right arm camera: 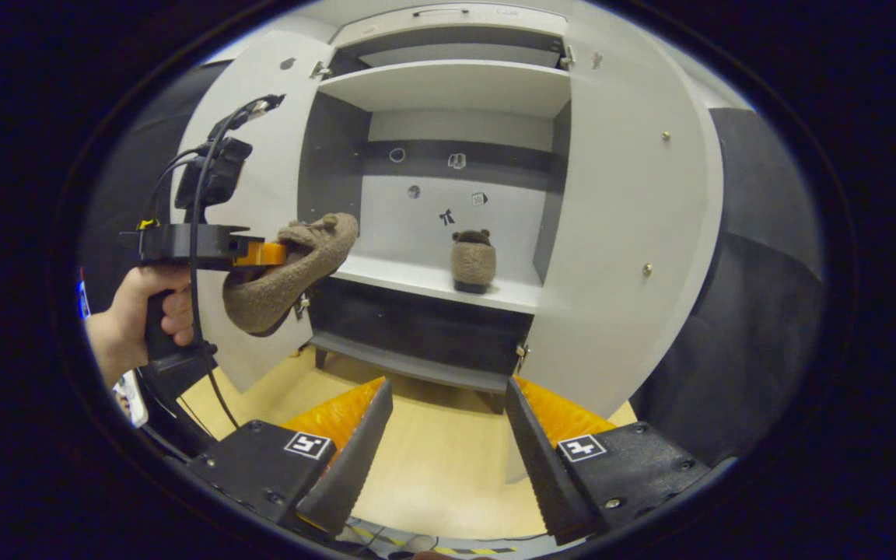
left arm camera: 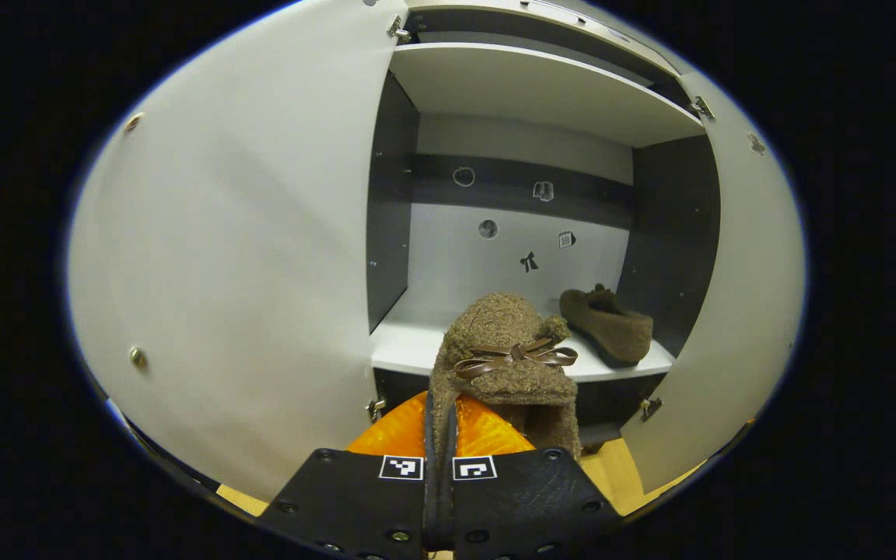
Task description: Grab one shoe with the right hand and put it into the shoe cabinet, grab the other shoe with the left hand and put it into the shoe cabinet; then close the right door with the right hand and the left door with the left hand.
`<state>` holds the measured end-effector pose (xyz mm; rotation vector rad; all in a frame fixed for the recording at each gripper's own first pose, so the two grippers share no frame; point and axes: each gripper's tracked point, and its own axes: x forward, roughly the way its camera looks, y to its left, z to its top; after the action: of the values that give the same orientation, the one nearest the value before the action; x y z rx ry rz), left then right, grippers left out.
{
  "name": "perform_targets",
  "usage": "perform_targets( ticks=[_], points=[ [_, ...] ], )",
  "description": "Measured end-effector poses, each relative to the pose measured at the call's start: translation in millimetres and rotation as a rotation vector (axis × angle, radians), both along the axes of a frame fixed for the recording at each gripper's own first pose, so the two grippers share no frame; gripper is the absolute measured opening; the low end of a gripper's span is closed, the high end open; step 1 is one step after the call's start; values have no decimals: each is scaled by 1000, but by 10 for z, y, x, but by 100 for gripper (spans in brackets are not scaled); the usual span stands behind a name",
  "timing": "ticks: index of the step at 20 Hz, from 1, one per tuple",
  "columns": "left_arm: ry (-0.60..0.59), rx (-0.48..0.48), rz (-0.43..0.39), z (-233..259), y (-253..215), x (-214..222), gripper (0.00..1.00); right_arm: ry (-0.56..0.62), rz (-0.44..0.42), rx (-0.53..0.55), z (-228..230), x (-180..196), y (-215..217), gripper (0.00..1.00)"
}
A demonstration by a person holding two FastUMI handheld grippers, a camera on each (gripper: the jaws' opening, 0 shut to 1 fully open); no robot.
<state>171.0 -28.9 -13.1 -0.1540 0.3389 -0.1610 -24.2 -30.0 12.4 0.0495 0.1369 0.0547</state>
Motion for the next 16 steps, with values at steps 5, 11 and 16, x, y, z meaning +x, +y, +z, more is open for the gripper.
perform_targets(
  ticks=[5, 11, 16],
  points=[
    [14, -19, 41, 171, -140, 745, 0, -29, 5, -6, 48, -3, -135, 91],
    [67, 66, 47, -50, -280, 1672, 0, -55, -30, -28, 75, -22, -379, 91],
    [163, 80, 29, -414, -487, 1881, 0, -56, -28, -24, 80, 60, -433, 91]
  ],
)
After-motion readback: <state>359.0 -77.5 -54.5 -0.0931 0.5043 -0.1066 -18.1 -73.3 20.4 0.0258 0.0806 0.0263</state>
